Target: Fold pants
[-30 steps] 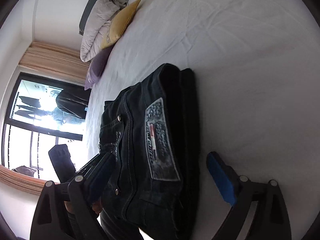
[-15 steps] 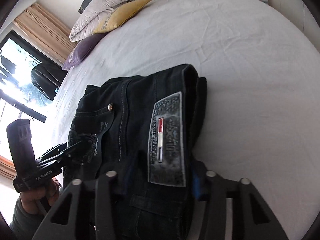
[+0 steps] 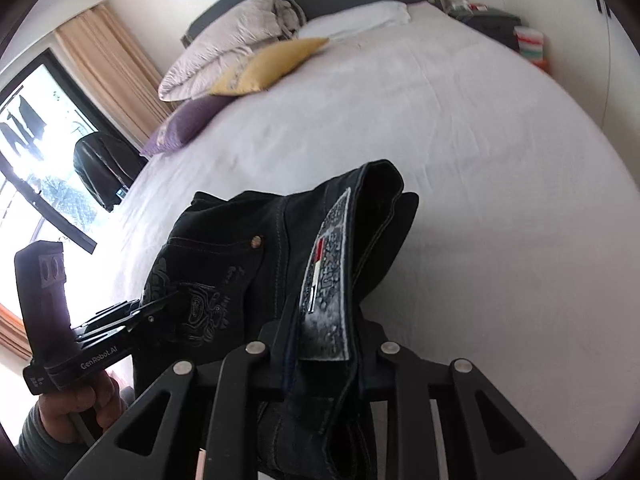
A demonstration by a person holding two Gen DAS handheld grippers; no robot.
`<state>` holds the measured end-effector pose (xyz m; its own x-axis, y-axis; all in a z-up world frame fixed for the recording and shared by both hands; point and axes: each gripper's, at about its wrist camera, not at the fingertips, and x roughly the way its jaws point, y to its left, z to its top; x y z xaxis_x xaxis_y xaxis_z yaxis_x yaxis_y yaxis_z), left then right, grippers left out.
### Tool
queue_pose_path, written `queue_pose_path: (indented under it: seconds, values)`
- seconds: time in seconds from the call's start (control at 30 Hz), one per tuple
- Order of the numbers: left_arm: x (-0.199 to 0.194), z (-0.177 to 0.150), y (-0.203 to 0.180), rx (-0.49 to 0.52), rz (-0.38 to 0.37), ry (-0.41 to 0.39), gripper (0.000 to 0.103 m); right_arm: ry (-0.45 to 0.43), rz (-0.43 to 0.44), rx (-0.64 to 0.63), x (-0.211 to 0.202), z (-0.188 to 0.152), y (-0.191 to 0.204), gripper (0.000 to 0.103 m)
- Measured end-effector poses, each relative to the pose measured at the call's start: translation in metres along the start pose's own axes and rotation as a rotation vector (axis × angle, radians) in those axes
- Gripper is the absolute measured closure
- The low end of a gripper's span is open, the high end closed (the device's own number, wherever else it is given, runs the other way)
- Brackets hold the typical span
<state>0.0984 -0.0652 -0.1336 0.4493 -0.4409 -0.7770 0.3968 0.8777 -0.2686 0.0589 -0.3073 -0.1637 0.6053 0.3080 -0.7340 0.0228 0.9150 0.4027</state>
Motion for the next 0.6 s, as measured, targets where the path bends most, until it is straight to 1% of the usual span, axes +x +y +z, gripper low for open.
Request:
queue_pose_path:
  seconds: [0.07, 0.17, 0.33, 0.4, 0.47, 0.6]
  values:
    - [-0.013, 0.016, -0.002, 0.010, -0.008, -0.037, 0.080, -0.027, 0.004, -0.020, -0.007, 0.014, 0.006, 0.079]
    - [-0.027, 0.047, -0.001, 0.013, -0.014, -0.079, 0.080, -0.066, 0.015, -0.053, -0.018, 0.046, 0.013, 0.079]
    - [-0.025, 0.107, -0.006, 0.057, 0.013, -0.136, 0.080, -0.120, -0.004, -0.109, -0.023, 0.103, 0.019, 0.079]
    - [-0.014, 0.128, -0.004, 0.072, 0.030, -0.147, 0.080, -0.120, -0.011, -0.111, -0.011, 0.127, 0.011, 0.079]
    - [0.004, 0.150, 0.004, 0.057, 0.031, -0.140, 0.080, -0.112, -0.010, -0.095, 0.003, 0.143, 0.001, 0.079]
    - [0.052, 0.173, 0.018, 0.055, 0.068, -0.110, 0.080, -0.074, -0.015, -0.070, 0.044, 0.158, -0.021, 0.079]
